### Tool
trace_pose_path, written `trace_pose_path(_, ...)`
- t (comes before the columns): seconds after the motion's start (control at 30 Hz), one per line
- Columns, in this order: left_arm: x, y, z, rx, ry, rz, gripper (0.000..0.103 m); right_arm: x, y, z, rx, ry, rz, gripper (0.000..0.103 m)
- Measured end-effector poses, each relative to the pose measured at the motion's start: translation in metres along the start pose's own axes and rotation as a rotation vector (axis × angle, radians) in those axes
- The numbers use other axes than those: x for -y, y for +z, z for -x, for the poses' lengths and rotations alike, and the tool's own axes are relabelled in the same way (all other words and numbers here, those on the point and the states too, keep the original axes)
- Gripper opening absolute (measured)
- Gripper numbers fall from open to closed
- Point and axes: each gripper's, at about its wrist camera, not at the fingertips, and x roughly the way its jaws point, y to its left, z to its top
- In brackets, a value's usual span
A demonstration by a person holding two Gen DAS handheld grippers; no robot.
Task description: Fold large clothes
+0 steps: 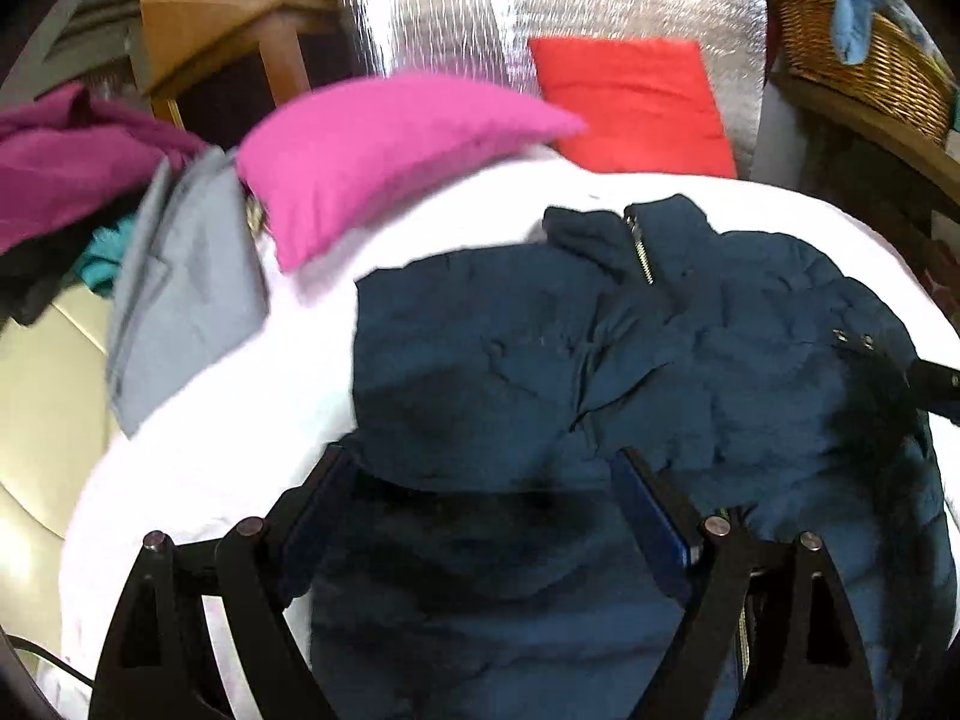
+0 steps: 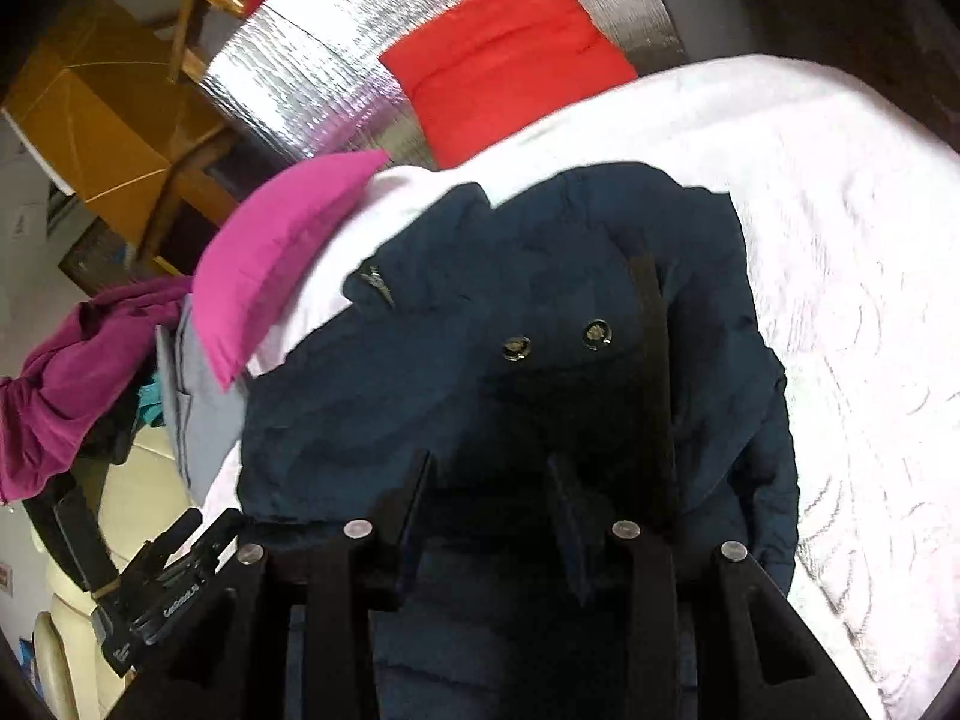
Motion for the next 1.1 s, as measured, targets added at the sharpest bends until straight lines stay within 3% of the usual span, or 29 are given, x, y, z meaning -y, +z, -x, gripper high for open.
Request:
trace_pose_path(0.17, -0.001, -0.008, 0.033, 0.058, 0.014, -0.017, 0.088, -0.003, -0.010, 0.023, 0.030, 0.005, 0.022, 0.049)
trace_pose_path(0.47, 0.008, -0.033, 0.068, 0.107, 0.067, -0.063, 0.088, 0.003, -0.034, 0.066, 0.081, 0.045, 0.025, 0.050)
trace_pose_path(0.8, 0.004, -0.067, 0.099, 0.108, 0.120, -0.067, 0.088, 0.012, -0.070, 0.094, 0.087, 0.083, 0.018, 0.052)
trace_pose_path(1.1, -0.007, -0.114, 0.126, 0.051, 0.115, 0.020, 0.088, 0.025, -0.118, 0.116, 0.066, 0.127, -0.036, 0.054)
